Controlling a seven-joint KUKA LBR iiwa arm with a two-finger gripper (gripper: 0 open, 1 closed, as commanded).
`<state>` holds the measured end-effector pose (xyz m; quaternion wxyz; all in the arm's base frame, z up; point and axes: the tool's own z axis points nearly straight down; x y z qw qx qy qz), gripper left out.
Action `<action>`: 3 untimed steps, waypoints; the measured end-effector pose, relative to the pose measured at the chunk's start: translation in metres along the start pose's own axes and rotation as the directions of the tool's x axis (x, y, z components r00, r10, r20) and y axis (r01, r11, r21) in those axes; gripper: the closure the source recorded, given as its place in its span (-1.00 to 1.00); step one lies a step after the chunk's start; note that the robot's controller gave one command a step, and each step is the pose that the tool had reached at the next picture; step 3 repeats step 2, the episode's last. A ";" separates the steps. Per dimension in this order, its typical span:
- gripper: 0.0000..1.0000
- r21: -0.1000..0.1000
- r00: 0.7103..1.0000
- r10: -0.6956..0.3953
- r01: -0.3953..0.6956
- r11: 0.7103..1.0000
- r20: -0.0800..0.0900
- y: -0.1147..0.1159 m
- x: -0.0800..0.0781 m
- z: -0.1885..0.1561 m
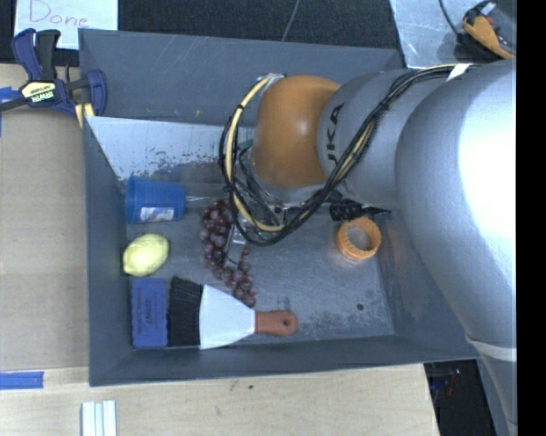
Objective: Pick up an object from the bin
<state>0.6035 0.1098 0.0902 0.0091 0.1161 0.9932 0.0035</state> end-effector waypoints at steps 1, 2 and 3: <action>1.00 0.003 0.852 -0.523 0.523 0.853 0.019 0.001 -0.019 0.007; 1.00 0.006 0.734 -0.679 0.679 0.734 0.020 0.001 -0.022 0.009; 1.00 0.006 0.734 -0.679 0.679 0.734 0.020 0.001 -0.022 0.009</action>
Offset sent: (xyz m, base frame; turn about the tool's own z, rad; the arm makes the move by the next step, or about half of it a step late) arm 0.0000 0.0000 0.0000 0.0000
